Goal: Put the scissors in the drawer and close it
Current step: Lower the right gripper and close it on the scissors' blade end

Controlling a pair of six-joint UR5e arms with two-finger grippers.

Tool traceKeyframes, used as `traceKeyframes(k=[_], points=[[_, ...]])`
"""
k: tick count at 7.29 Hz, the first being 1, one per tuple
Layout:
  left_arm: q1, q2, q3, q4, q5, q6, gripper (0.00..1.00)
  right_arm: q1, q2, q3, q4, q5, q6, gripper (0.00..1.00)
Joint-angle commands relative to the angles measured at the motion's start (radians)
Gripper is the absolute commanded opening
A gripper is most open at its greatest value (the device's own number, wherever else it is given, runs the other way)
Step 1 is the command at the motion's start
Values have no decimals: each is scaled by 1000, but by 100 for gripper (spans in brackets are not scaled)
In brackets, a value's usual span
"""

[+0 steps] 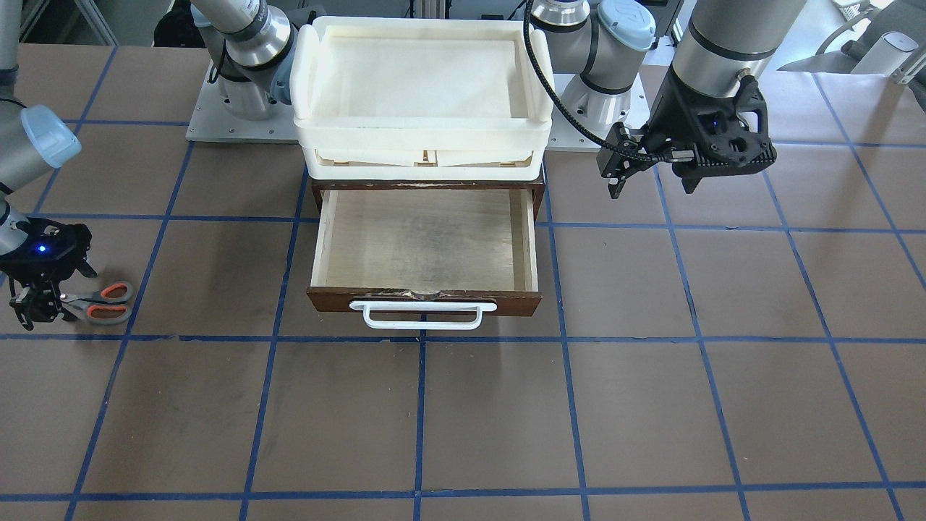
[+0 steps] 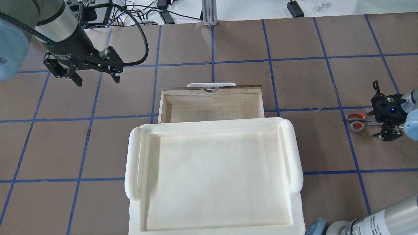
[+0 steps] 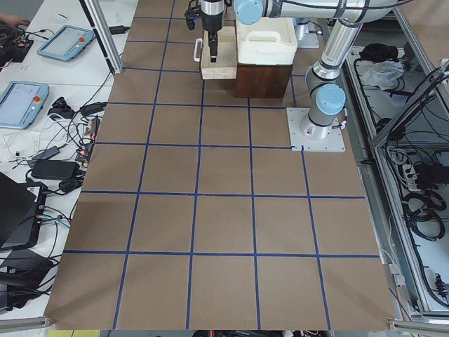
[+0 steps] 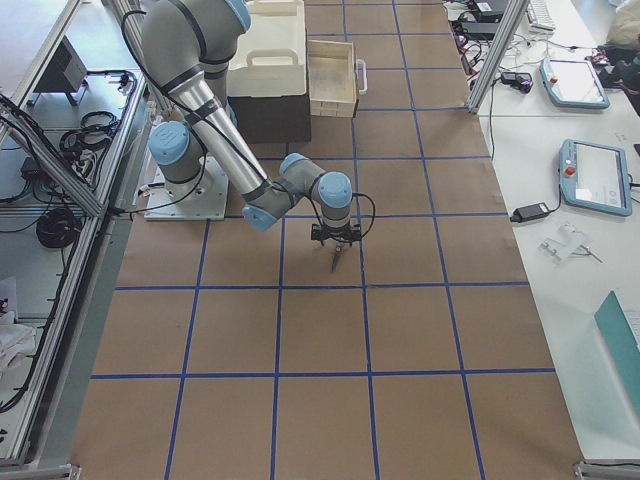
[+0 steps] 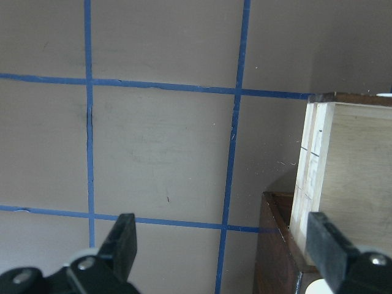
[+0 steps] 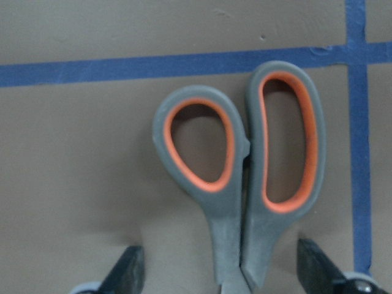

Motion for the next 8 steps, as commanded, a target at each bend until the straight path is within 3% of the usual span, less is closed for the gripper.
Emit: traceKeyframes(k=[1,6,8], points=[[0,0,-2,-2,1,0,100,1,1,-2,0,0,7,83],[0,0,0,5,0,0,100,3,-4,-18,0,5,7,54],[0,0,0,8,-2,0,100,3,-5,-21,0,2,-2,30]])
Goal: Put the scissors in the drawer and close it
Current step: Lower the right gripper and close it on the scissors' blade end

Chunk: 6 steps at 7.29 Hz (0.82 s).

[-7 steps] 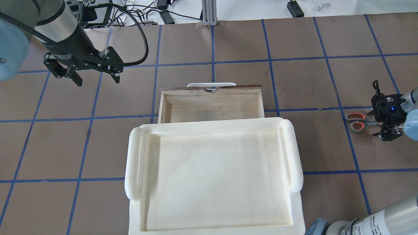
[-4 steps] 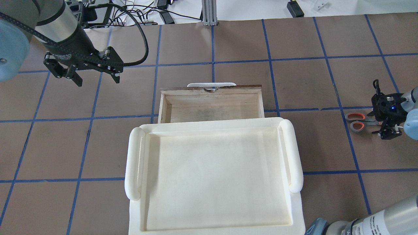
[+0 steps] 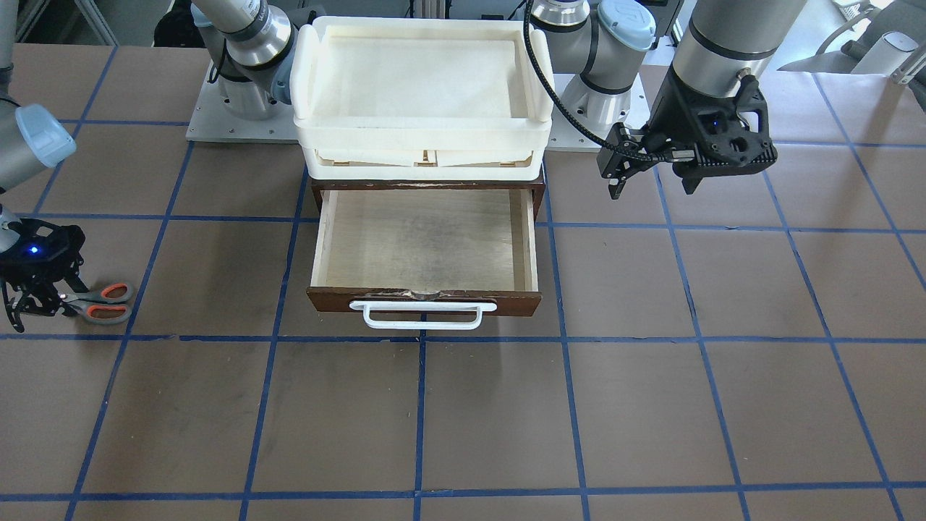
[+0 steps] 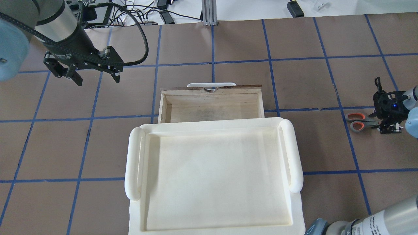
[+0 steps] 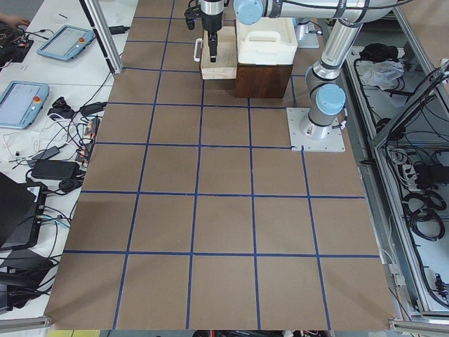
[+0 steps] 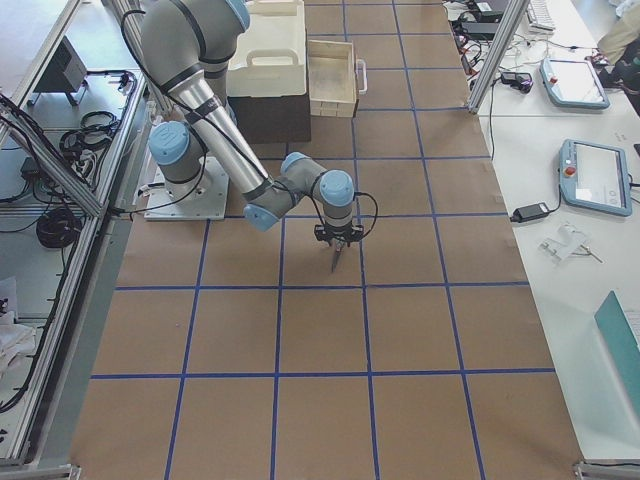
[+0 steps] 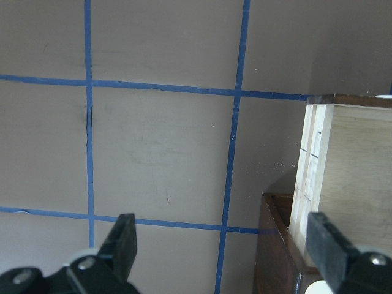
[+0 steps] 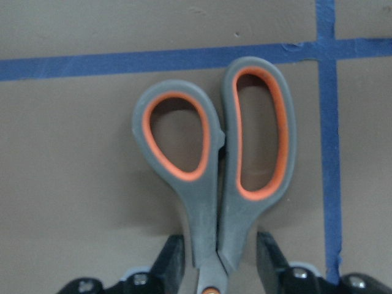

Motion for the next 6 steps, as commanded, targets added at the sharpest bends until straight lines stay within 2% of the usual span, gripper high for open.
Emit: traceKeyframes(k=[1,2,3,5,6], points=[[-1,-3,0,3,-2,-2,100,1,-2,-4,0,-1,-7,10],[-2,-9,0,6,-13,-6,100,2,0,-11,0,-1,-13,3],[-2,-6,0,6,-7,-5,100,2,-2,-22,0,-1,-17,0],[-2,-9,2,6,-10,0,100,10,-9,-75,15,-1,-19,0],[-2,-8,0,6,-7,-2,100,18,-24,-115,67,2,-19,0]])
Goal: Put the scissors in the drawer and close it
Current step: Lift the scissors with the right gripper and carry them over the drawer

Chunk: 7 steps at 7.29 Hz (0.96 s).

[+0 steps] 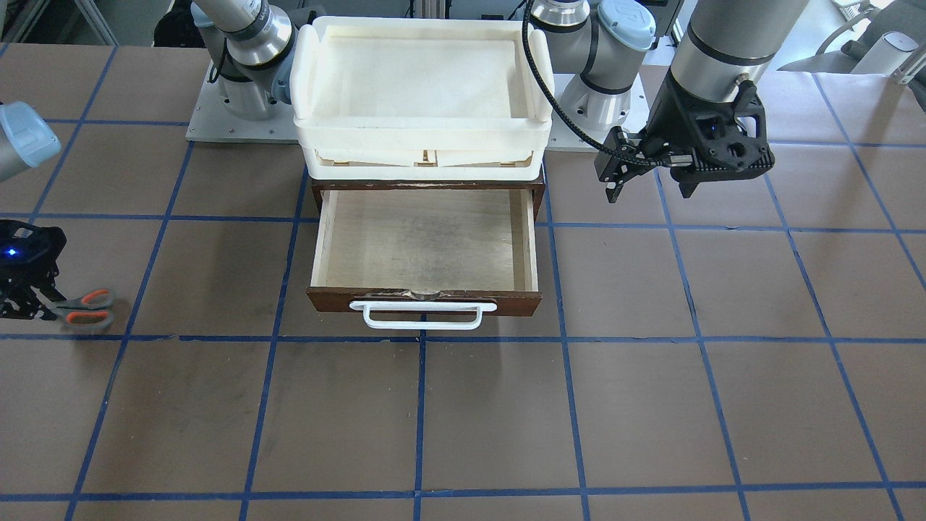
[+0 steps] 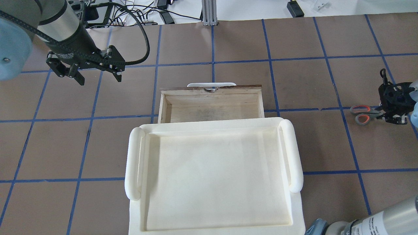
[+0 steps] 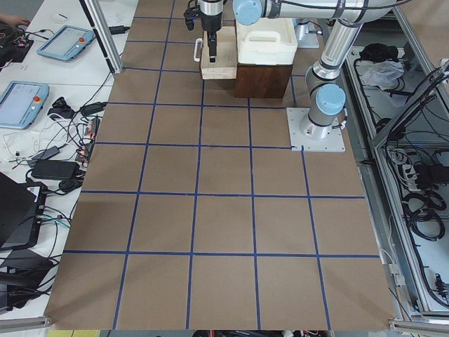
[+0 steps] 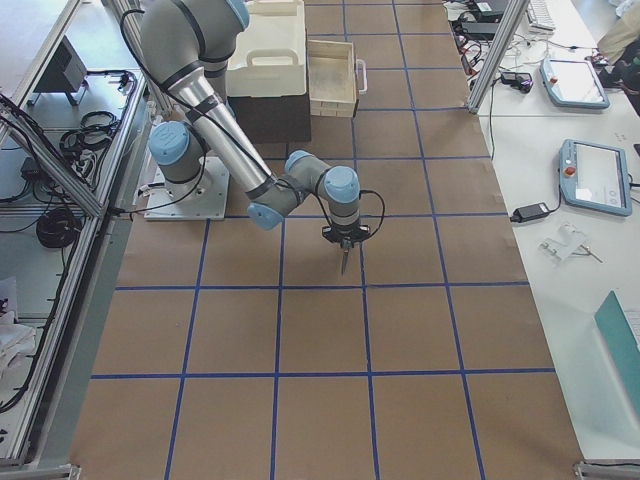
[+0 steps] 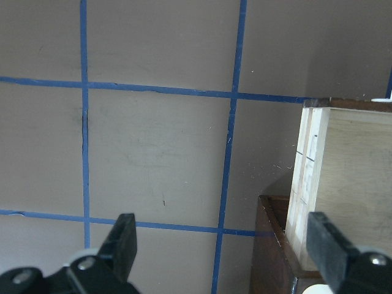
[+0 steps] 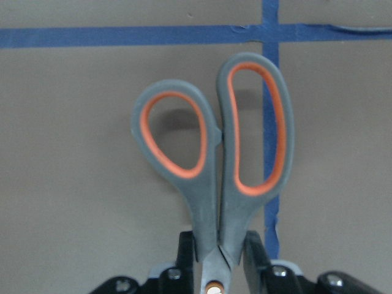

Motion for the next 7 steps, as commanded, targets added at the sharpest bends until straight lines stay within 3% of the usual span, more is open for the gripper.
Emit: traceKeyframes(k=[1,3,5,7], points=[[0,-3,1,5,2,2,100,23,-49,-96,149,-1,1,0],[0,-1,-1,3,4,2,100,60,-107,-222,341,-1,7,0],[0,-4,-1,5,-6,-3,100,144,-151,-384,546,-57,18,0],[0,2,-1,2,-3,1,100,222,-219,-466,717,-50,134,0]])
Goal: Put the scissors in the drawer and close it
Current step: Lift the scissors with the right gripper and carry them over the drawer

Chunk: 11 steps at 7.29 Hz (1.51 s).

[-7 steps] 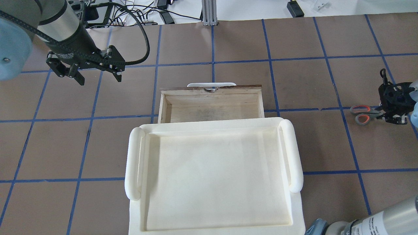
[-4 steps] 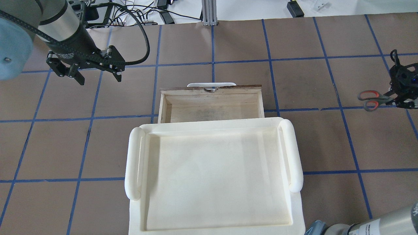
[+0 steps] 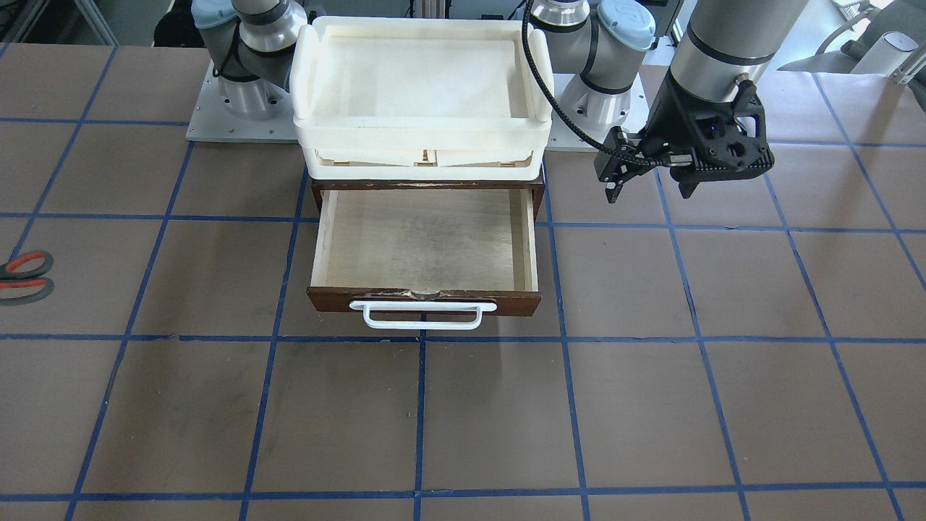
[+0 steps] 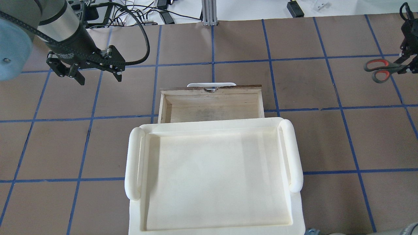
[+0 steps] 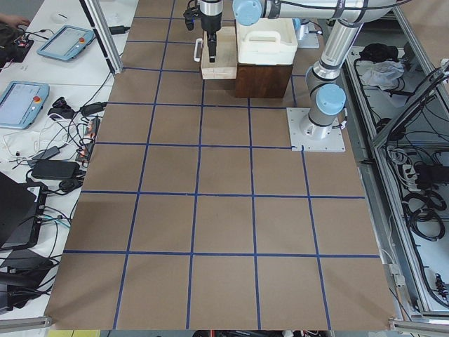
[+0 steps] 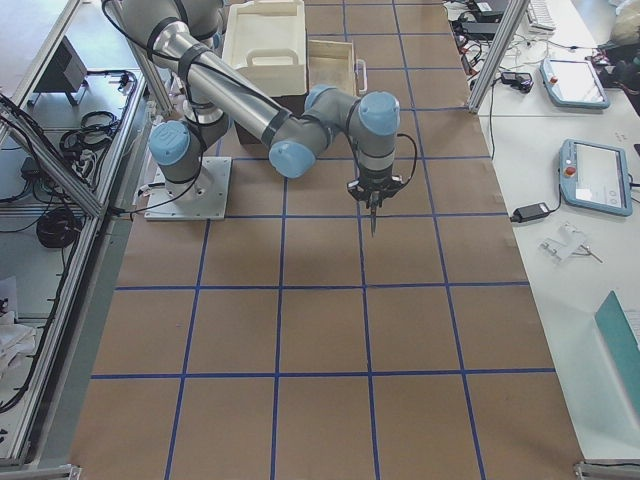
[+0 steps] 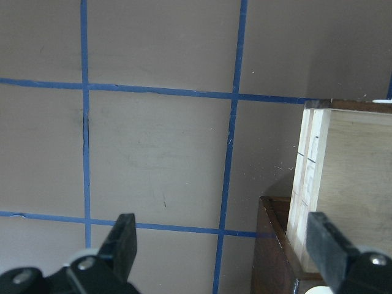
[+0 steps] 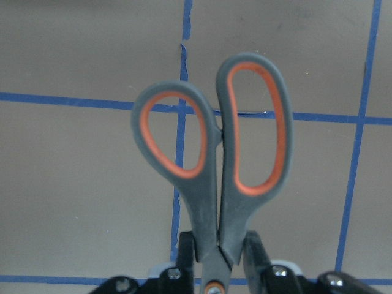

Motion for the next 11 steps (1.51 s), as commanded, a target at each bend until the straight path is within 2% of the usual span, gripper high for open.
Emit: traceKeyframes(k=[1,4,8,10,11], points=[[0,0,0,0,0,1,100,129,-76,-60,136,-5,149,0],[0,3,0,-2,6,2,100,376,-101,-60,155,-1,369,0],[0,2,0,-3,6,2,100,683,-29,-60,152,-4,652,0],[0,3,0,-5,6,2,100,824,12,-60,109,-5,766,0],[0,3,-2,-5,6,2,100,854,31,-60,57,2,770,0]])
